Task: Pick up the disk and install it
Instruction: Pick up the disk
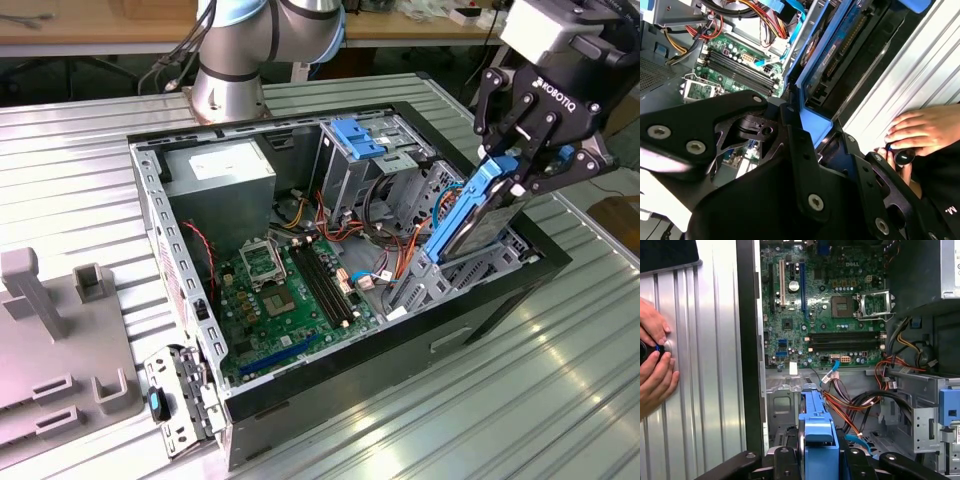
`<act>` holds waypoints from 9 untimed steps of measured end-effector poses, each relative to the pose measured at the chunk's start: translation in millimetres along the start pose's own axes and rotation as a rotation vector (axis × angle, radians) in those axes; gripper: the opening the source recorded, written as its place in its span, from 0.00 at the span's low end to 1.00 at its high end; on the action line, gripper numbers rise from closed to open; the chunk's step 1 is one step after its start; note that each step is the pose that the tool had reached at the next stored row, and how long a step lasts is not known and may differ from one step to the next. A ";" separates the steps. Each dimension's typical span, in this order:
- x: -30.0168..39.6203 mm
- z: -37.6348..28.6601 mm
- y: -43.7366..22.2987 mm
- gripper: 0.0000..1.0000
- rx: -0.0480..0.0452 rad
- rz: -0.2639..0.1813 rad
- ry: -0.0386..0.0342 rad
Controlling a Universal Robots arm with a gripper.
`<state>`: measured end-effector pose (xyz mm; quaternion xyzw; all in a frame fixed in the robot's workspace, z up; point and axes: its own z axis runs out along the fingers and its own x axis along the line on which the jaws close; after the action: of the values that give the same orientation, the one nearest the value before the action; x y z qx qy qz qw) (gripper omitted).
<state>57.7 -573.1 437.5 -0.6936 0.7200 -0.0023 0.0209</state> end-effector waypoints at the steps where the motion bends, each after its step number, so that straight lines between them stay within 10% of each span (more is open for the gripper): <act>1: 0.0 1.6 -0.5 0.37 0.0000 0.000 0.0000; 9: 0.0 2.7 -0.8 0.37 0.0000 0.000 0.0000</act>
<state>58.5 -573.1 434.8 -0.6936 0.7200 -0.0023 0.0209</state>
